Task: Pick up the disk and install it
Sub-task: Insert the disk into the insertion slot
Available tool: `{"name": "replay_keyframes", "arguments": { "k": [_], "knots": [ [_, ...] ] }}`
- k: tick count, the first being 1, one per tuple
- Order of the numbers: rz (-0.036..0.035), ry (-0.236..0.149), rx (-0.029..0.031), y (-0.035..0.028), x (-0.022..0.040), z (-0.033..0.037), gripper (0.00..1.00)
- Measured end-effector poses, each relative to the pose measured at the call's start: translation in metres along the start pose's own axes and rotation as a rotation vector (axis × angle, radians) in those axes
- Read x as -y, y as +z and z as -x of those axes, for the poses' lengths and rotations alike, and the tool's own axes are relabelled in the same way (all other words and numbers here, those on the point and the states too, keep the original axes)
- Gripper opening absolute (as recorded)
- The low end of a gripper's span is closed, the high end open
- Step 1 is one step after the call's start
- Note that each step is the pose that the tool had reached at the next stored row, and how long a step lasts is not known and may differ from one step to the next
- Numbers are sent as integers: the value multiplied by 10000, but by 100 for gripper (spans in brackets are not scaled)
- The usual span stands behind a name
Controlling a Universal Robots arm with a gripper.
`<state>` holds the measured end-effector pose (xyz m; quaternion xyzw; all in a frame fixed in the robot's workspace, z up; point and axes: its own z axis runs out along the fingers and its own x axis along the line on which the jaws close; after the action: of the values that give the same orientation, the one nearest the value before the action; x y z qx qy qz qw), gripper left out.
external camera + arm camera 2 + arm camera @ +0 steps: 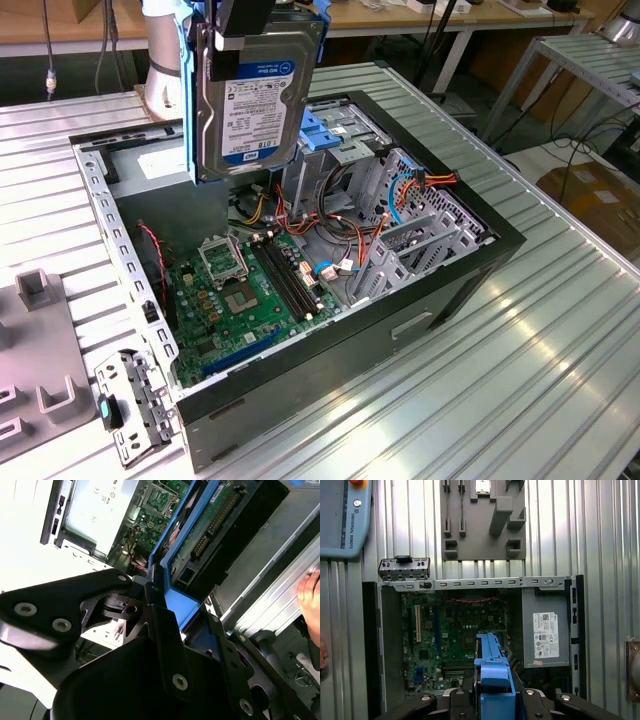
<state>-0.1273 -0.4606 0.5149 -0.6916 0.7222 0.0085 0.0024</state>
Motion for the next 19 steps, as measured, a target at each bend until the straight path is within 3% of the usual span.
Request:
{"name": "replay_keyframes", "arguments": {
  "k": [7, 10, 19],
  "knots": [
    [0, 0, 0, 0, 1, 0, 37],
    [0, 0, -1, 0, 86, 3, 37],
    [0, 1, 0, 0, 261, 10, 37]
  ]
}}
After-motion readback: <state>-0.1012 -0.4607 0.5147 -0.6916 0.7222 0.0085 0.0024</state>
